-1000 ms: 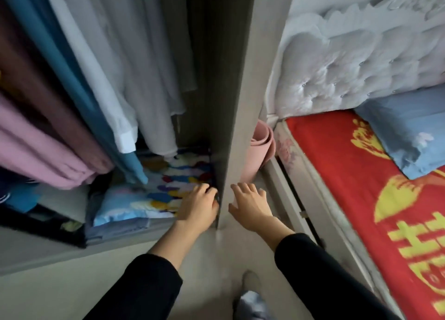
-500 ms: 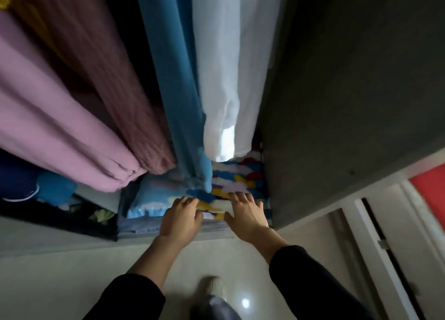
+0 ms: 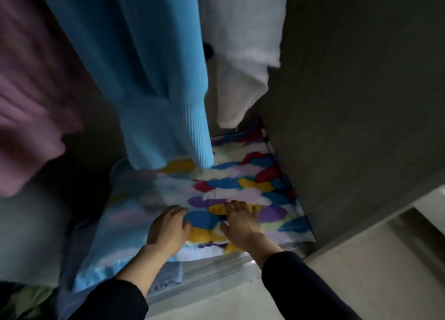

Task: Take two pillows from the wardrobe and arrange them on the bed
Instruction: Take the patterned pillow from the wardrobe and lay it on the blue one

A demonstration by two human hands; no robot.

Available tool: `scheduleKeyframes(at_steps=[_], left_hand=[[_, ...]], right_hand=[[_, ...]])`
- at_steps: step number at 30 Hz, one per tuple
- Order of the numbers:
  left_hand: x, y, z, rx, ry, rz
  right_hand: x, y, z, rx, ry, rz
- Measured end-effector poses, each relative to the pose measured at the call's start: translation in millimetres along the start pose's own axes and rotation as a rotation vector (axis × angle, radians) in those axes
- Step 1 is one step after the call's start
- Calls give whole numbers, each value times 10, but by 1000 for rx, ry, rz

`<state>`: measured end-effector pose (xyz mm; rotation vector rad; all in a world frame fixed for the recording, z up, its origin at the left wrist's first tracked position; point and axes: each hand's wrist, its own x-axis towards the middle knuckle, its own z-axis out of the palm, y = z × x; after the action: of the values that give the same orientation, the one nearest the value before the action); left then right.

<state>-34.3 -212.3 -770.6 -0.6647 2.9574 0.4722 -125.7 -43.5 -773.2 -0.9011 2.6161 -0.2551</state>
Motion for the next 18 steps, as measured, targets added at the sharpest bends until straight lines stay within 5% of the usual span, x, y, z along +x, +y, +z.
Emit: scheduleKeyframes(at_steps=[9, 18], left_hand=[[1090, -771, 958, 134, 249, 58], [1658, -1393, 1114, 188, 60, 9]], right_hand=[[1043, 486, 926, -95, 160, -62], [1698, 788, 1143, -103, 91, -28]])
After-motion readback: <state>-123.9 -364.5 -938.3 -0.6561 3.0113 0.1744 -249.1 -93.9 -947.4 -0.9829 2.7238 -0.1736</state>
